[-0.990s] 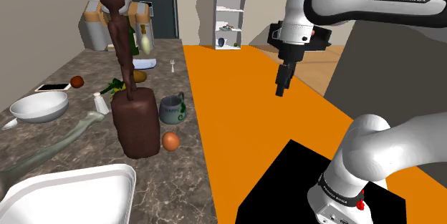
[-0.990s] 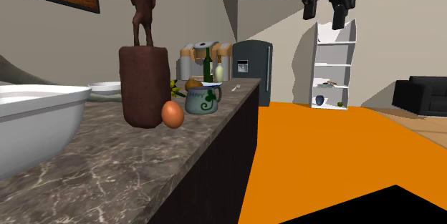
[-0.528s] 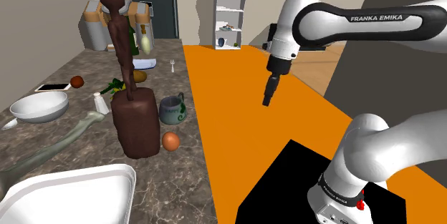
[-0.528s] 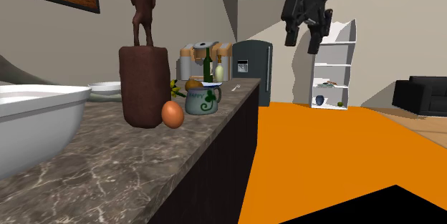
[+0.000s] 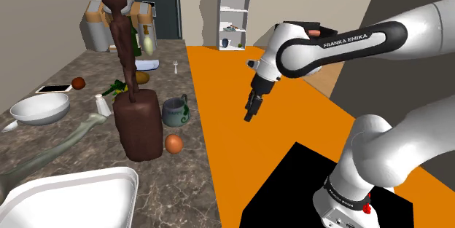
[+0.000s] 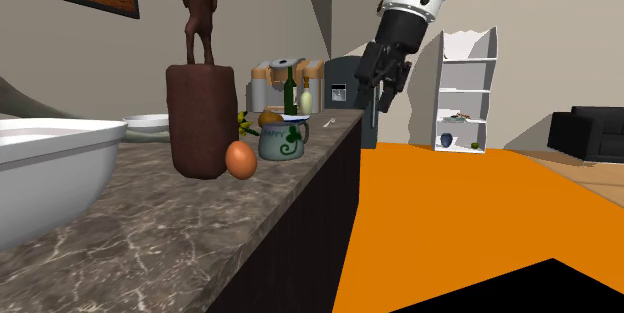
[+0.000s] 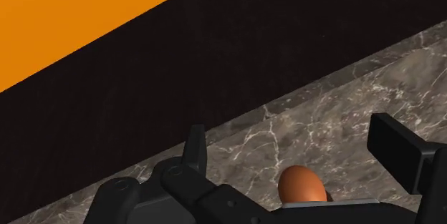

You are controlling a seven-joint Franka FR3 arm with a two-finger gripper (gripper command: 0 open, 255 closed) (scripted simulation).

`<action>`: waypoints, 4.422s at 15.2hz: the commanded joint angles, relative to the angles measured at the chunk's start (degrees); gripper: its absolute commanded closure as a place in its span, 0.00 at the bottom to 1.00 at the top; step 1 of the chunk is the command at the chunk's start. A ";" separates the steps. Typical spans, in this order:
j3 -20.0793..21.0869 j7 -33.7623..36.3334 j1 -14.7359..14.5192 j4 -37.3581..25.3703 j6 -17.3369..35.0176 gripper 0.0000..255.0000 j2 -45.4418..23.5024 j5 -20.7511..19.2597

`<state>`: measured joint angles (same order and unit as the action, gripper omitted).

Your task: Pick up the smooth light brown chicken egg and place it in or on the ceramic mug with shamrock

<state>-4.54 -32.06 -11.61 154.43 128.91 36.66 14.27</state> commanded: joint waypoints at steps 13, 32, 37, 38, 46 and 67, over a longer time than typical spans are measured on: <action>-17.72 -56.28 -32.51 -9.60 31.27 0.00 -28.78 43.96; -16.31 -92.55 -36.32 -27.32 25.71 0.00 -49.26 78.27; -16.31 -92.54 -36.31 -27.31 25.70 1.00 -49.25 78.26; -16.31 -92.55 -36.31 -27.31 25.70 1.00 -49.25 78.27; -16.40 -91.46 -36.43 -27.17 25.88 1.00 -48.60 77.14; -18.05 -66.02 -38.00 -25.81 26.39 1.00 -36.08 50.40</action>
<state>-22.51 -99.10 -49.65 128.52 155.39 -0.02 65.87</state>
